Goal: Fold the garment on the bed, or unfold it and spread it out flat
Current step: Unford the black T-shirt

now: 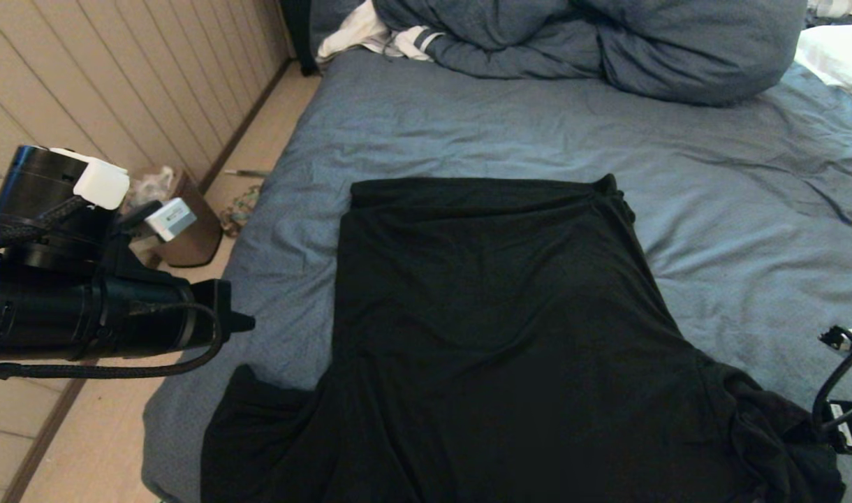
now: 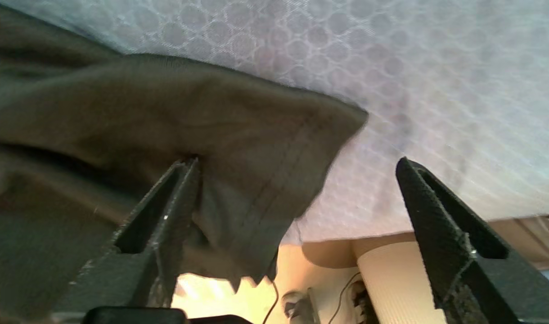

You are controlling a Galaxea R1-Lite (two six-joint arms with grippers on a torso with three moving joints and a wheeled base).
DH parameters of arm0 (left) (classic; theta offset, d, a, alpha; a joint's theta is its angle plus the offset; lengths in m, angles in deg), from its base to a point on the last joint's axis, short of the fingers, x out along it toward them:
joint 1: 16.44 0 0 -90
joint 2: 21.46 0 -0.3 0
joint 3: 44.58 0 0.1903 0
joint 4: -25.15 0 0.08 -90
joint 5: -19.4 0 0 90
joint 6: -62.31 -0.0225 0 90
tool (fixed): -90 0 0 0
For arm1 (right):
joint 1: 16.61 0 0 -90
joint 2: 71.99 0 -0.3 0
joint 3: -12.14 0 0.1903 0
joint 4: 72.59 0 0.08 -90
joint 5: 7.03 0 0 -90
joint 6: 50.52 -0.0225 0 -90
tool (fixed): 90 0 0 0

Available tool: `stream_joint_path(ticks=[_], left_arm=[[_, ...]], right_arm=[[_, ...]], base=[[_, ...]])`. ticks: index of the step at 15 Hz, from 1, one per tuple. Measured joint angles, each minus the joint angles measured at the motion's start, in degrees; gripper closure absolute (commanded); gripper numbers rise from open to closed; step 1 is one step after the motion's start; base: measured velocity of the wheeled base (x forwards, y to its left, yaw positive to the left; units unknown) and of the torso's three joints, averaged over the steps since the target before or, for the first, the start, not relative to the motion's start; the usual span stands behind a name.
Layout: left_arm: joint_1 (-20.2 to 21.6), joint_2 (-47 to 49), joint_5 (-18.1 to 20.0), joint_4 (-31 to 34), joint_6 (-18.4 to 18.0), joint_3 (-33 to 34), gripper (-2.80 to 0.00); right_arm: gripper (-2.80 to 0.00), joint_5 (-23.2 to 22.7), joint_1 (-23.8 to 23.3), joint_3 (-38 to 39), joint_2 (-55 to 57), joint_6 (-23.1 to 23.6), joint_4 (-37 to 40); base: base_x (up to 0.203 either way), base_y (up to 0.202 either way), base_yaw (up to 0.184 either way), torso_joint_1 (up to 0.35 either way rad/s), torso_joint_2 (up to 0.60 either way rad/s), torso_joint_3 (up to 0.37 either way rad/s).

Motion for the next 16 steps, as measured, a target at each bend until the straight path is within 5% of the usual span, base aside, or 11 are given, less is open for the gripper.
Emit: stream_joint_path(ticks=[1,10,16], left_arm=[[-0.01,0.22,-0.02,-0.02,-0.05,-0.1,0.0],[-0.02,0.68,1.04,-0.02,0.16,-0.09,0.0],[-0.1,0.84,1.15,-0.02,-0.11,-0.3,0.0]], right_arm=[[0.0,-0.44,0.0,0.22,0.6,0.02,-0.01],[0.0,-2.15,0.19,-0.39,2.19,-1.54,-3.04],[0.0,-1.49,-4.29,-6.48,-2.62,1.03,-2.85]], base=[[0.0,0.0,0.0,0.0,0.0,0.0],[0.0,0.0,0.0,0.0,0.0,0.0],[0.0,0.0,0.0,0.0,0.0,0.0]])
